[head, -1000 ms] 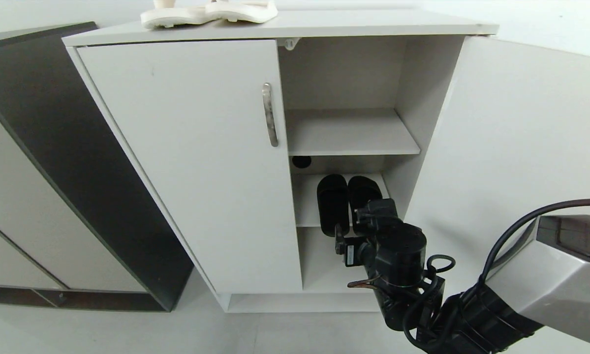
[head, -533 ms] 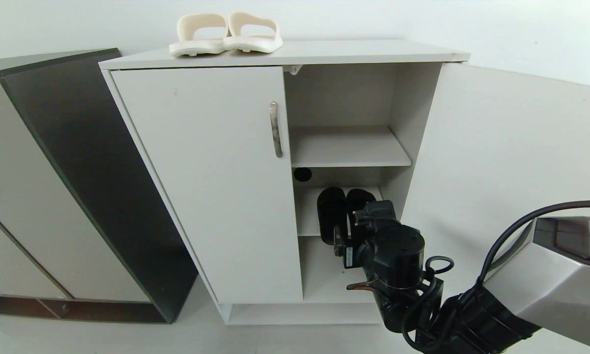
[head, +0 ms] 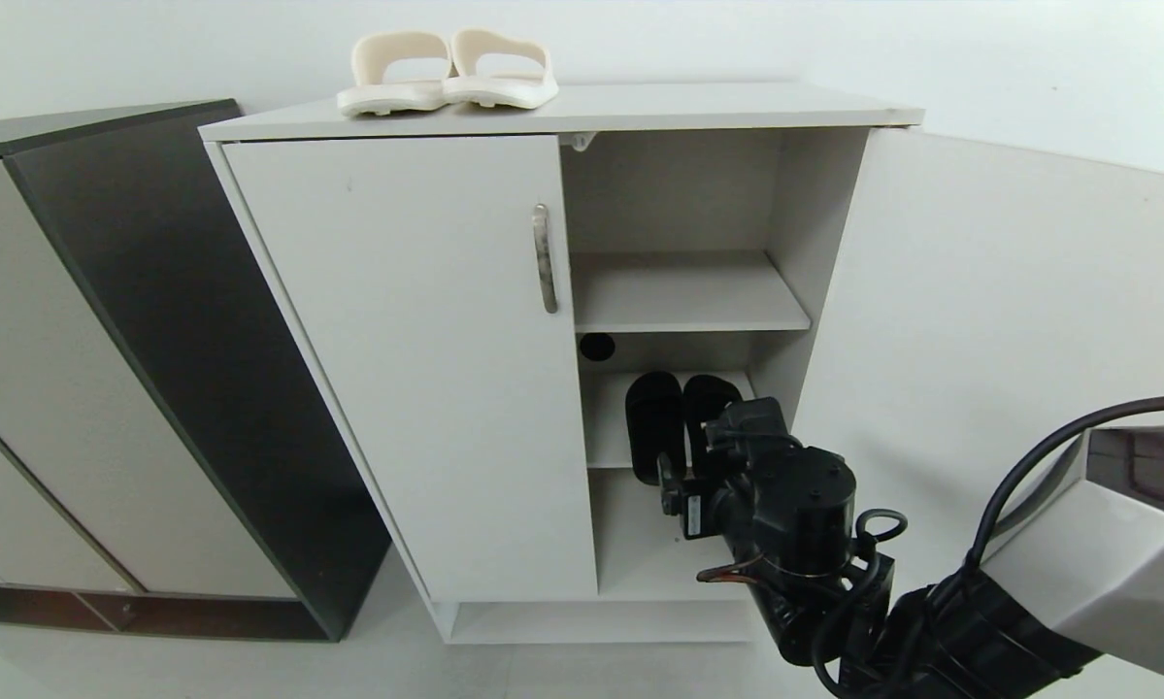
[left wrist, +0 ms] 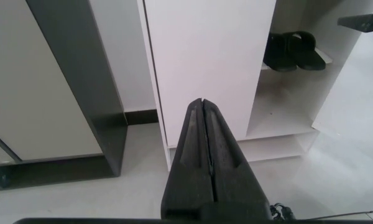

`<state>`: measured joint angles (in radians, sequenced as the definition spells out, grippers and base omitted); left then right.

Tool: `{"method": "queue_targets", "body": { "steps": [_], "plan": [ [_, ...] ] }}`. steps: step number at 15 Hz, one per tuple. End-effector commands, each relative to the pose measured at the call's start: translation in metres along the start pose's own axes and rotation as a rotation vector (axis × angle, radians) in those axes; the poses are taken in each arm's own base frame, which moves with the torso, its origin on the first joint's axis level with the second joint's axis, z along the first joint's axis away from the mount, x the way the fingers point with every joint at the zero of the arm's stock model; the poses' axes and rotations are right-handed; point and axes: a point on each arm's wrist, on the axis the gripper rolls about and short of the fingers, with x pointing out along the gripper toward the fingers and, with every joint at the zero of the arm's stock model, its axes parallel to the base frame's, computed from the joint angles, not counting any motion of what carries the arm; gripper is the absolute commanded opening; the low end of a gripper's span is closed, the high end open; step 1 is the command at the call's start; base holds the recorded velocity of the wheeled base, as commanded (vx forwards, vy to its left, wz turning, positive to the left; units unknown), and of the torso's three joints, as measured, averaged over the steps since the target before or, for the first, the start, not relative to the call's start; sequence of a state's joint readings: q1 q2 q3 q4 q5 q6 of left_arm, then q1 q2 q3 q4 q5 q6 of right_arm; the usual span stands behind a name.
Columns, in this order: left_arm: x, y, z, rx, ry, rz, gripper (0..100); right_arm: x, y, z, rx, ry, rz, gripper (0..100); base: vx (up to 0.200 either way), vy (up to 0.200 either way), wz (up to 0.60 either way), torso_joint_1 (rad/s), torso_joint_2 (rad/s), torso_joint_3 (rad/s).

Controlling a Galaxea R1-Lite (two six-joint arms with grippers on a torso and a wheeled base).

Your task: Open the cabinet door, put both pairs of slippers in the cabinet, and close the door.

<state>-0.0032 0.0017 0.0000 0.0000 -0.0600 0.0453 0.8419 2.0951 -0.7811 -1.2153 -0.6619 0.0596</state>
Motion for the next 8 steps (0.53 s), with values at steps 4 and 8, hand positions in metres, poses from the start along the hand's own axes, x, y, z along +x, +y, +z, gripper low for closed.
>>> {"method": "queue_targets", "body": {
  "steps": [4,8],
  "plan": [
    [0.0000,0.0000,0.0000,-0.001,0.000,0.000,0,-0.0113,-0.0042,-0.0019,-0.016,0.022,0.033,100,0.000,0.150,0.00,-0.001,0.00,0.005],
    [0.0000,0.0000,0.0000,-0.001,0.000,0.000,0,-0.0145,-0.0045,-0.0001,-0.027,0.019,0.038,100,0.000,0.200,0.00,0.005,0.00,0.005]
  ]
}}
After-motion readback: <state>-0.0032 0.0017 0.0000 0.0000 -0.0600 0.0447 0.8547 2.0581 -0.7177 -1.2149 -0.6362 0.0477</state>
